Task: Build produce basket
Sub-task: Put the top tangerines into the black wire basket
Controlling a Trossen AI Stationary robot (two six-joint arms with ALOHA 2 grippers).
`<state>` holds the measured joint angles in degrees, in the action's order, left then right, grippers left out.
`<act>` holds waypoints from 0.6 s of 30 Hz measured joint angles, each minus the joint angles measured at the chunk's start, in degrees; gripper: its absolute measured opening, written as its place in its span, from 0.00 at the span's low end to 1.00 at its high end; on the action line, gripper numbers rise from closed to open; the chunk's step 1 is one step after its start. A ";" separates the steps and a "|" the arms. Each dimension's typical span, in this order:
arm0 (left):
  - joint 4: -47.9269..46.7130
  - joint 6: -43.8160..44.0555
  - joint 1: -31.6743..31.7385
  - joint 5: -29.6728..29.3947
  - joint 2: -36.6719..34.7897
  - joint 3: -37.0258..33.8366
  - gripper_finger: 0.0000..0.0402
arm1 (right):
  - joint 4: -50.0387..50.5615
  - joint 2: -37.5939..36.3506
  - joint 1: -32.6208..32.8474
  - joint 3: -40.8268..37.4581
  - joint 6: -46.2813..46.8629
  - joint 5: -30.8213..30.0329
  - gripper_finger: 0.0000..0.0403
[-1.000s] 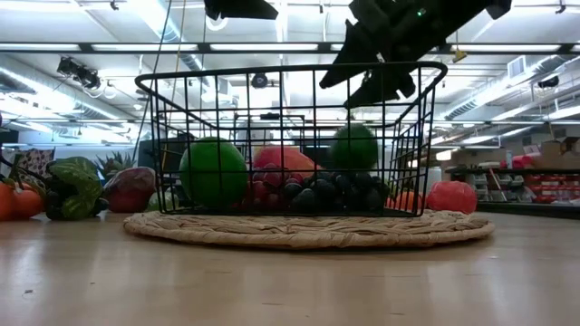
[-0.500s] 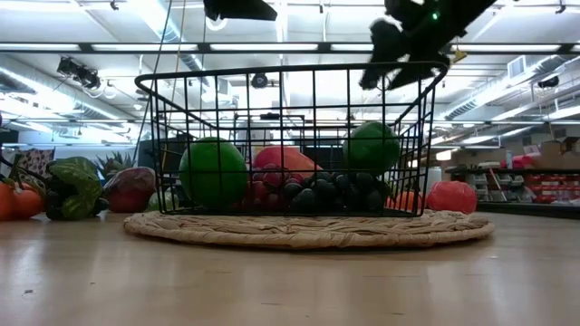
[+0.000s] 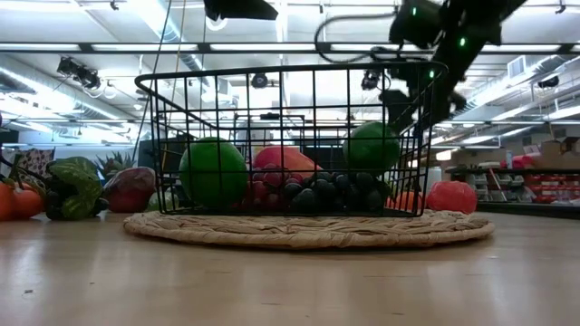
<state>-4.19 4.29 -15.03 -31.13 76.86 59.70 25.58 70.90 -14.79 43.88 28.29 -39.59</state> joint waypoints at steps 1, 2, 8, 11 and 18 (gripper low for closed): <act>0.02 0.01 -0.01 0.19 0.00 0.00 0.84 | -2.47 0.13 -1.26 -1.44 -0.27 2.25 0.92; 0.02 0.02 -0.02 0.29 0.00 0.00 0.84 | -4.96 0.37 -2.28 -3.06 -0.75 4.13 0.92; -0.18 0.04 -0.02 0.29 0.00 0.00 0.84 | -19.94 1.37 -6.49 -12.23 -1.67 10.03 0.91; -0.54 0.83 -0.02 0.30 0.00 0.00 0.84 | -25.33 1.42 -7.58 -15.76 -2.42 10.16 0.91; -0.59 1.26 -0.02 0.32 0.00 0.00 0.84 | -37.30 2.88 -7.27 -23.03 -2.48 12.59 0.91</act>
<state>-4.77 5.56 -15.05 -30.81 76.86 59.70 -11.72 73.78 -22.06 20.85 25.80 -27.01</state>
